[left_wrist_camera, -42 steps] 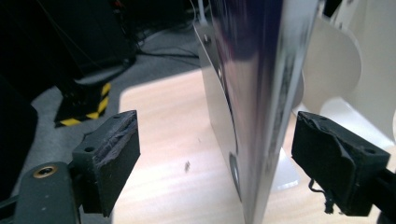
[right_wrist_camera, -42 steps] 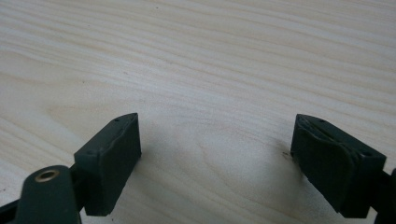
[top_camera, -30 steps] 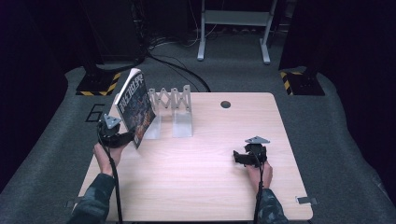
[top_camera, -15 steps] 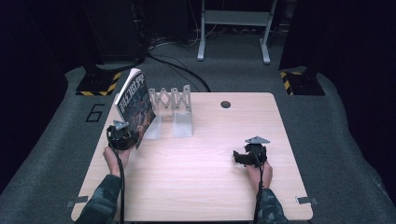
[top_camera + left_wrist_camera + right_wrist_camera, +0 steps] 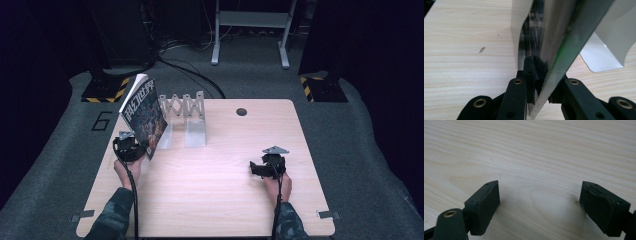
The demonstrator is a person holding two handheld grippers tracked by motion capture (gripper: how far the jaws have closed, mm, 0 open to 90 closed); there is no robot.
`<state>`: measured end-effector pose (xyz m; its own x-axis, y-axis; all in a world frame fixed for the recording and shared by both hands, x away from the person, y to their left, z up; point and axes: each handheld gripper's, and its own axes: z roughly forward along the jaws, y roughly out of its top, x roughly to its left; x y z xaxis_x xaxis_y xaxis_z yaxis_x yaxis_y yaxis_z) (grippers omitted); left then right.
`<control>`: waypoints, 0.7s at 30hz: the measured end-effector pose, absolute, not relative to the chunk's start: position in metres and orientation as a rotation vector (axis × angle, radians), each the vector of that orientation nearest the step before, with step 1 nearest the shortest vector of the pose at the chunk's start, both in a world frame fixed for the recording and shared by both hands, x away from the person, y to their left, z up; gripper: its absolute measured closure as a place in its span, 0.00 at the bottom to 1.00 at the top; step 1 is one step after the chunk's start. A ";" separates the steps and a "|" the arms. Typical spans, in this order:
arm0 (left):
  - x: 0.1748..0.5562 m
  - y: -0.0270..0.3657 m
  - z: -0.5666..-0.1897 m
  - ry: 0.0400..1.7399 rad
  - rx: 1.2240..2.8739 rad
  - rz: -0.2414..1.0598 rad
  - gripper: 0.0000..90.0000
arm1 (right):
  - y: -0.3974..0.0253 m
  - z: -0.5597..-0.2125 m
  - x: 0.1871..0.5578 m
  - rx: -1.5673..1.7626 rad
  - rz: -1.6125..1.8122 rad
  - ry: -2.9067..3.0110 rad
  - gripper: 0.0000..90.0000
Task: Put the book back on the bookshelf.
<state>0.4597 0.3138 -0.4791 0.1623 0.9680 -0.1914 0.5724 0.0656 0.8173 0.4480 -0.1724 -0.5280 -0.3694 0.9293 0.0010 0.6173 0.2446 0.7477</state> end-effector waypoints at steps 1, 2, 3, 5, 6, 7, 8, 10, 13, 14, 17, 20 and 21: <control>0.459 0.313 -0.479 1.512 1.602 0.592 0.88 | -0.172 -0.528 0.448 1.408 0.933 2.078 0.17; 0.459 0.312 -0.479 1.511 1.595 0.571 0.88 | -0.172 -0.528 0.448 1.409 0.933 2.077 0.17; 0.458 0.311 -0.479 1.513 1.590 0.562 0.88 | -0.172 -0.528 0.448 1.410 0.933 2.076 0.17; 0.456 0.309 -0.479 1.494 1.602 0.572 0.88 | -0.172 -0.528 0.448 1.409 0.933 2.077 0.17; 0.456 0.308 -0.478 1.486 1.607 0.574 0.88 | -0.172 -0.528 0.448 1.409 0.933 2.077 0.17; 0.455 0.306 -0.477 1.479 1.608 0.579 0.87 | -0.172 -0.528 0.448 1.410 0.933 2.077 0.17; 0.454 0.303 -0.477 1.480 1.612 0.574 0.87 | -0.172 -0.528 0.448 1.415 0.934 2.075 0.17; 0.453 0.299 -0.477 1.471 1.614 0.597 0.87 | -0.172 -0.528 0.448 1.410 0.934 2.076 0.17; 0.453 0.299 -0.478 1.461 1.626 0.589 0.86 | -0.172 -0.528 0.448 1.410 0.934 2.076 0.17; 0.452 0.298 -0.478 1.460 1.627 0.581 0.85 | -0.172 -0.528 0.448 1.409 0.933 2.077 0.17; 0.451 0.296 -0.479 1.440 1.634 0.588 0.84 | -0.172 -0.528 0.448 1.413 0.933 2.077 0.18; 0.450 0.293 -0.479 1.428 1.643 0.581 0.82 | -0.172 -0.528 0.448 1.412 0.933 2.077 0.18; 0.449 0.292 -0.480 1.422 1.648 0.587 0.82 | -0.172 -0.528 0.448 1.412 0.933 2.077 0.18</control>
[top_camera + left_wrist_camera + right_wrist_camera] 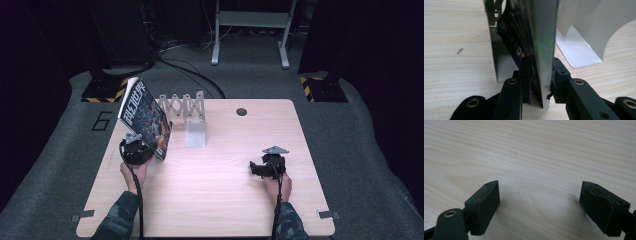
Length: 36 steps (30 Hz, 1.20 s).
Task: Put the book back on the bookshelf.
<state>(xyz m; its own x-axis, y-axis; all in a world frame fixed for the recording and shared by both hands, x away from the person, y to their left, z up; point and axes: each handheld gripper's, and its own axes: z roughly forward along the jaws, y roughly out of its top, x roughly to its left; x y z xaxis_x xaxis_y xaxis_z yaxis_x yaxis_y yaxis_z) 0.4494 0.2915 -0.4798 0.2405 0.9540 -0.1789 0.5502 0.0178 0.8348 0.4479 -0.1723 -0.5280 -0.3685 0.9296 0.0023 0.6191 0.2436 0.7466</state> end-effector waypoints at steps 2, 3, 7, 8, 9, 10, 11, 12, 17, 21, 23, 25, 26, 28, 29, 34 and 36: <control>0.448 0.289 -0.480 1.420 1.645 0.553 0.81 | -0.172 -0.528 0.448 1.412 0.933 2.077 0.18; 0.448 0.289 -0.480 1.420 1.645 0.553 0.80 | -0.172 -0.528 0.448 1.412 0.933 2.077 0.18; 0.447 0.285 -0.479 1.388 1.650 0.536 0.78 | -0.172 -0.528 0.448 1.412 0.933 2.077 0.18; 0.447 0.284 -0.479 1.383 1.655 0.534 0.78 | -0.172 -0.528 0.448 1.413 0.933 2.077 0.18; 0.447 0.283 -0.479 1.376 1.663 0.532 0.78 | -0.172 -0.528 0.448 1.413 0.933 2.077 0.18; 0.446 0.282 -0.479 1.371 1.663 0.537 0.77 | -0.172 -0.528 0.448 1.413 0.933 2.077 0.18; 0.446 0.282 -0.479 1.369 1.666 0.528 0.77 | -0.172 -0.528 0.448 1.413 0.933 2.077 0.18; 0.446 0.281 -0.480 1.363 1.671 0.530 0.77 | -0.172 -0.528 0.448 1.413 0.933 2.077 0.18; 0.444 0.276 -0.479 1.358 1.671 0.524 0.76 | -0.172 -0.528 0.448 1.412 0.933 2.077 0.18; 0.444 0.274 -0.480 1.343 1.668 0.519 0.76 | -0.172 -0.528 0.448 1.413 0.933 2.076 0.18; 0.444 0.274 -0.480 1.339 1.675 0.521 0.76 | -0.172 -0.528 0.448 1.413 0.933 2.077 0.18; 0.443 0.275 -0.479 1.333 1.684 0.532 0.76 | -0.172 -0.528 0.448 1.414 0.933 2.076 0.18; 0.443 0.275 -0.479 1.333 1.684 0.532 0.75 | -0.172 -0.528 0.448 1.414 0.934 2.075 0.18; 0.442 0.278 -0.479 1.328 1.706 0.539 0.71 | -0.172 -0.528 0.448 1.415 0.934 2.075 0.18; 0.441 0.280 -0.478 1.326 1.715 0.543 0.67 | -0.172 -0.528 0.448 1.413 0.933 2.076 0.18; 0.434 0.283 -0.472 1.322 1.772 0.606 0.42 | -0.172 -0.528 0.448 1.414 0.933 2.075 0.18; 0.432 0.283 -0.471 1.319 1.779 0.624 0.35 | -0.172 -0.528 0.448 1.415 0.934 2.075 0.18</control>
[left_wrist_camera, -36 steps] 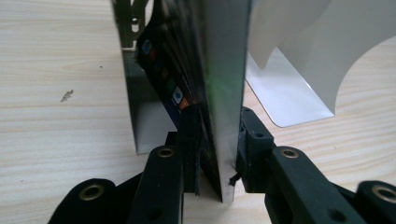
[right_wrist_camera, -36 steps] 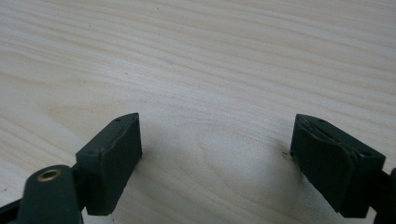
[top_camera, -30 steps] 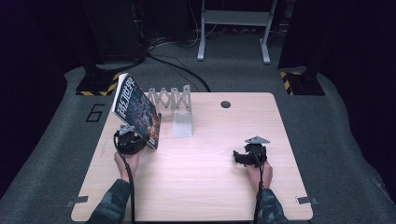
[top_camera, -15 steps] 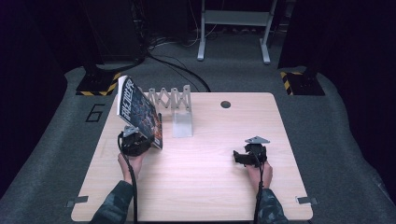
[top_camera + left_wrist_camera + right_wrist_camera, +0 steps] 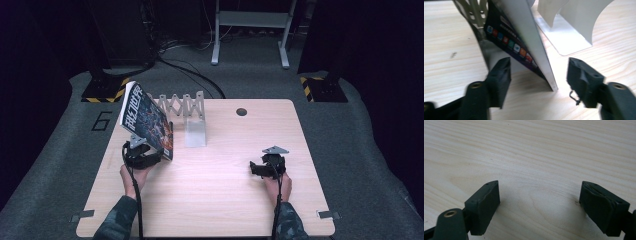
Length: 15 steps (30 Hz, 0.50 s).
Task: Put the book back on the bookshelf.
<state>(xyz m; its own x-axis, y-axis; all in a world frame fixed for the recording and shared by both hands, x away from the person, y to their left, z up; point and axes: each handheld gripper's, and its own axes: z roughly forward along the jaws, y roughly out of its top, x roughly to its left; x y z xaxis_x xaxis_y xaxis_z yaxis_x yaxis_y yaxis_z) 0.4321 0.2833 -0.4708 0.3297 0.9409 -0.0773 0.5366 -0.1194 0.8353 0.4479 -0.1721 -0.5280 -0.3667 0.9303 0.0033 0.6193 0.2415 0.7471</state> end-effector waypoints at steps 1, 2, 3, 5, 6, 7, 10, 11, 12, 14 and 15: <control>0.427 0.284 -0.468 1.308 1.804 0.653 0.31 | -0.172 -0.528 0.448 1.414 0.934 2.075 0.18; 0.425 0.285 -0.466 1.308 1.808 0.659 0.28 | -0.172 -0.528 0.448 1.415 0.934 2.075 0.18; 0.423 0.286 -0.464 1.310 1.809 0.663 0.25 | -0.172 -0.528 0.448 1.414 0.934 2.075 0.18; 0.420 0.286 -0.462 1.304 1.808 0.677 0.21 | -0.172 -0.528 0.448 1.415 0.934 2.075 0.18; 0.415 0.286 -0.461 1.304 1.810 0.703 0.19 | -0.172 -0.528 0.448 1.415 0.934 2.075 0.18; 0.412 0.287 -0.461 1.305 1.819 0.706 0.17 | -0.172 -0.528 0.448 1.414 0.934 2.075 0.18; 0.403 0.287 -0.464 1.310 1.837 0.738 0.16 | -0.172 -0.528 0.448 1.414 0.934 2.075 0.18; 0.398 0.289 -0.466 1.317 1.835 0.742 0.15 | -0.172 -0.528 0.448 1.415 0.933 2.075 0.18; 0.398 0.289 -0.466 1.317 1.835 0.742 0.14 | -0.172 -0.528 0.448 1.415 0.933 2.075 0.18; 0.390 0.292 -0.474 1.336 1.834 0.756 0.13 | -0.172 -0.528 0.448 1.415 0.933 2.075 0.18; 0.387 0.293 -0.477 1.342 1.851 0.751 0.12 | -0.172 -0.528 0.448 1.415 0.933 2.075 0.18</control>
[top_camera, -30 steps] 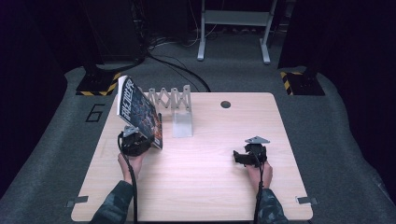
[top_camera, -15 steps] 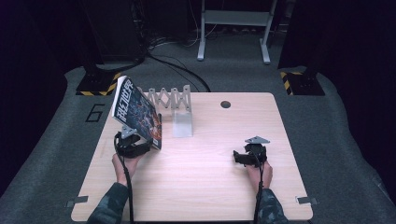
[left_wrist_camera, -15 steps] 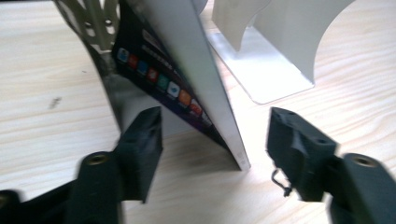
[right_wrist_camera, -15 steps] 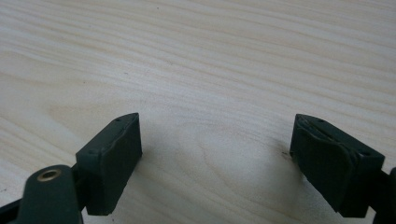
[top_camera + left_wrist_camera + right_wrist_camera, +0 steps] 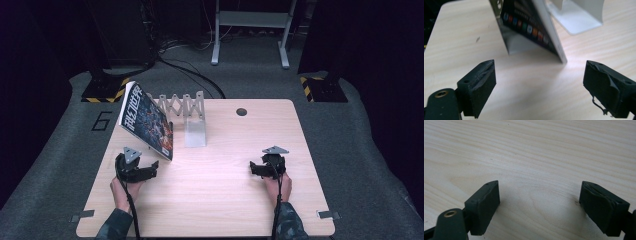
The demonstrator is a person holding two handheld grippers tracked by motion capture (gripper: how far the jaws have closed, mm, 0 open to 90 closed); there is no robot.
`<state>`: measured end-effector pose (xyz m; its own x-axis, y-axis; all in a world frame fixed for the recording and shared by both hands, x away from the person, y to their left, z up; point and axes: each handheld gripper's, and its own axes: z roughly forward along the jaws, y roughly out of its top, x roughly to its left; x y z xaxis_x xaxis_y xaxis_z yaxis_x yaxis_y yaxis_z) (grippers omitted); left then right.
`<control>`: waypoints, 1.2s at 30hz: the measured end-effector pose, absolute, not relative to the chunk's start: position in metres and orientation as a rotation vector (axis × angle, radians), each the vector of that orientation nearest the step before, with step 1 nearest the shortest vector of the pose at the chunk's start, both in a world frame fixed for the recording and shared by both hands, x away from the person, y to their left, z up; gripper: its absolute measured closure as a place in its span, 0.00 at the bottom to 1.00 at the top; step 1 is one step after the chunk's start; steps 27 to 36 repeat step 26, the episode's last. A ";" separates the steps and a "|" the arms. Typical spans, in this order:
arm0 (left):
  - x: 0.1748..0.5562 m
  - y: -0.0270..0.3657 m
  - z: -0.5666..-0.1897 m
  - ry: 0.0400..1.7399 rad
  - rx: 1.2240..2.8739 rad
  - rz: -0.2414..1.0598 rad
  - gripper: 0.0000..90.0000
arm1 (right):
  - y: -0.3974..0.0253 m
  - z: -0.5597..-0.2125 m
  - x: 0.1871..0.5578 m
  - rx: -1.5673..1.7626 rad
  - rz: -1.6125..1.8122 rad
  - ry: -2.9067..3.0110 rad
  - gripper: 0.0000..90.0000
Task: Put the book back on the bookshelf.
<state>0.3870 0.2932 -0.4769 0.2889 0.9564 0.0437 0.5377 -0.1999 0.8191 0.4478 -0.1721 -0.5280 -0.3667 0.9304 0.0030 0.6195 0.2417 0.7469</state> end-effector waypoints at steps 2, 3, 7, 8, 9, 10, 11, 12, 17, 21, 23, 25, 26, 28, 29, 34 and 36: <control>0.382 0.295 -0.484 1.355 1.875 0.744 0.11 | -0.172 -0.528 0.448 1.415 0.933 2.074 0.18; 0.380 0.296 -0.488 1.363 1.873 0.752 0.11 | -0.172 -0.528 0.448 1.414 0.933 2.075 0.18; 0.374 0.301 -0.504 1.391 1.930 0.732 0.10 | -0.172 -0.528 0.448 1.414 0.933 2.074 0.18; 0.373 0.301 -0.508 1.397 1.945 0.735 0.09 | -0.172 -0.528 0.448 1.414 0.933 2.075 0.18; 0.372 0.302 -0.513 1.409 1.961 0.727 0.09 | -0.172 -0.528 0.448 1.415 0.933 2.075 0.18; 0.372 0.303 -0.517 1.417 1.981 0.727 0.09 | -0.172 -0.528 0.448 1.415 0.933 2.075 0.18; 0.372 0.304 -0.521 1.424 1.995 0.724 0.09 | -0.172 -0.528 0.448 1.415 0.933 2.075 0.18; 0.371 0.305 -0.524 1.433 2.006 0.714 0.09 | -0.172 -0.528 0.448 1.414 0.932 2.075 0.18; 0.367 0.310 -0.530 1.449 1.939 0.687 0.08 | -0.172 -0.528 0.448 1.415 0.932 2.074 0.18; 0.368 0.314 -0.532 1.476 1.892 0.659 0.08 | -0.172 -0.528 0.448 1.416 0.932 2.074 0.18; 0.368 0.314 -0.532 1.476 1.892 0.659 0.08 | -0.172 -0.528 0.448 1.415 0.932 2.073 0.18; 0.368 0.314 -0.532 1.476 1.892 0.659 0.08 | -0.172 -0.528 0.448 1.416 0.932 2.074 0.18; 0.368 0.314 -0.532 1.476 1.892 0.659 0.08 | -0.172 -0.528 0.448 1.416 0.933 2.073 0.18; 0.368 0.314 -0.532 1.476 1.892 0.659 0.08 | -0.172 -0.528 0.448 1.416 0.933 2.073 0.18; 0.368 0.314 -0.532 1.476 1.892 0.659 0.08 | -0.172 -0.528 0.448 1.416 0.933 2.073 0.18; 0.368 0.314 -0.532 1.476 1.892 0.659 0.08 | -0.172 -0.528 0.448 1.416 0.933 2.073 0.18; 0.368 0.314 -0.532 1.476 1.892 0.659 0.08 | -0.172 -0.528 0.448 1.416 0.933 2.073 0.18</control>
